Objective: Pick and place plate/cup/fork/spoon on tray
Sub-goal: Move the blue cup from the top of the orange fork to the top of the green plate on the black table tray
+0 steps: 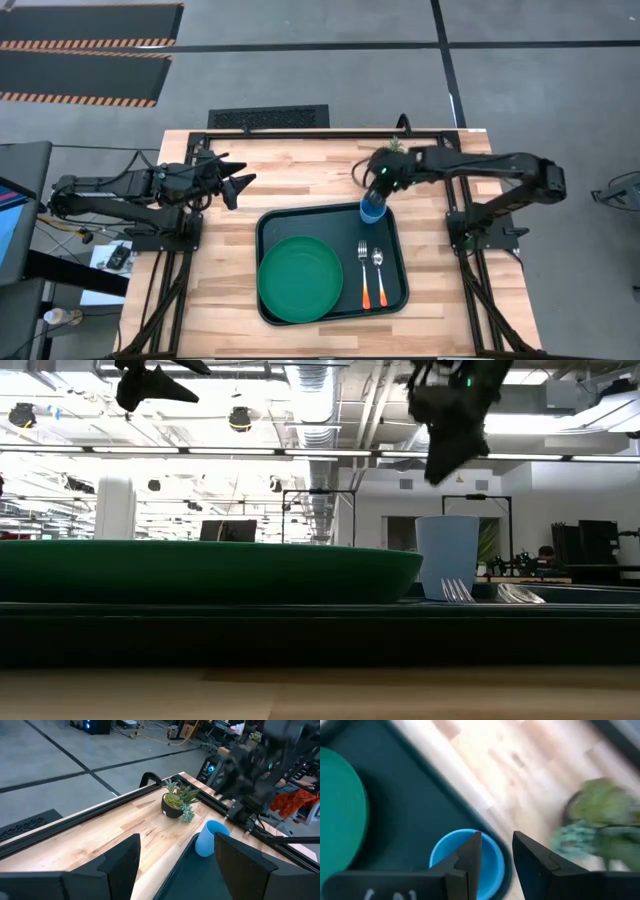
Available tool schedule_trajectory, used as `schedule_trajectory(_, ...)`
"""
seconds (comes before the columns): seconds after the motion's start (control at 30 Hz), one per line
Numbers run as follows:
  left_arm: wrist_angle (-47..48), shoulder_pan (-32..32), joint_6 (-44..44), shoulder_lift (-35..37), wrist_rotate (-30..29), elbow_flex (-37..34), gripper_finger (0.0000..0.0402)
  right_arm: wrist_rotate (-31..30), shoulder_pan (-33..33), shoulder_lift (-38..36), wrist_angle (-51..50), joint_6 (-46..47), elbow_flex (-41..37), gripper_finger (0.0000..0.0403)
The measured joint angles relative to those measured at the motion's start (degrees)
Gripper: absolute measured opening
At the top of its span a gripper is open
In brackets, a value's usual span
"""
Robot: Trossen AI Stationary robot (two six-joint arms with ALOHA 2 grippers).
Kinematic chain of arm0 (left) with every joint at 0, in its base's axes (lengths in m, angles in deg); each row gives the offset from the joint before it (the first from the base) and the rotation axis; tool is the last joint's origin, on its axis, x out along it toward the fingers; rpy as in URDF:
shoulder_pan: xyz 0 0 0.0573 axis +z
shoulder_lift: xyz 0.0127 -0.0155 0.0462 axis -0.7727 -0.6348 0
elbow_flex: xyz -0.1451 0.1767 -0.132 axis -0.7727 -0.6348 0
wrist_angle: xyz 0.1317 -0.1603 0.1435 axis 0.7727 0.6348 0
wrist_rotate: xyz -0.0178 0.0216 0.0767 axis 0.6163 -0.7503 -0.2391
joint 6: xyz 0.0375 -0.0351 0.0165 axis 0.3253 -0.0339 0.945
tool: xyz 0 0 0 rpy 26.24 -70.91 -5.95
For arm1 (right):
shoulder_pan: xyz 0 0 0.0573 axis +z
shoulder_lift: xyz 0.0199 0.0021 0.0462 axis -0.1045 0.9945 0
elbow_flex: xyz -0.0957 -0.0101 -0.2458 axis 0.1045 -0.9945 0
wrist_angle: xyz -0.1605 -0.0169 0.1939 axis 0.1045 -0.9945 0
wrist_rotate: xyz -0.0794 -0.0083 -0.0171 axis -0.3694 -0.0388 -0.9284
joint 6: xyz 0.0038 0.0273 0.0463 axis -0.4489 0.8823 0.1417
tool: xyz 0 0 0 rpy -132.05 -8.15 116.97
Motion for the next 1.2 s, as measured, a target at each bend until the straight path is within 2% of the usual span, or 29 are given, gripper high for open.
schedule_trajectory(0.17, -0.3, 0.0, 0.0, 0.0, 0.0, 0.0, 0.0238, 0.1, -1.7, -5.9, -1.8, -1.3, 6.7, 0.0143)
schedule_trajectory(0.27, -0.3, 0.0, 0.1, 0.0, 0.0, 0.0, 0.0238, 0.2, -1.1, -8.7, -4.7, -1.2, 7.4, 0.0158)
schedule_trajectory(0.47, -0.3, 0.0, 1.1, 0.0, 0.0, 0.0, 0.0238, 0.2, 1.4, -7.4, -13.9, 6.3, 2.2, 0.0234)
schedule_trajectory(0.63, -0.3, 0.0, 1.2, 0.0, -0.4, 0.0, 0.0238, 0.4, 2.9, -2.5, -5.8, 9.4, -4.9, 0.028)
schedule_trajectory(0.73, -0.3, 0.0, 1.2, 0.0, -0.4, 0.0, 0.0238, 1.0, 3.1, 1.2, 0.6, 9.0, -7.0, 0.0285)
schedule_trajectory(1.07, 1.2, 0.0, 1.2, 0.0, 0.0, 0.0, 0.0238, 2.0, 1.4, 10.5, 2.2, 6.0, -7.1, 0.0284)
schedule_trajectory(1.2, 1.5, 0.0, 1.1, 0.0, 0.0, 0.0, 0.0238, 2.0, 2.0, 11.0, 2.1, 6.0, -7.1, 0.0254)
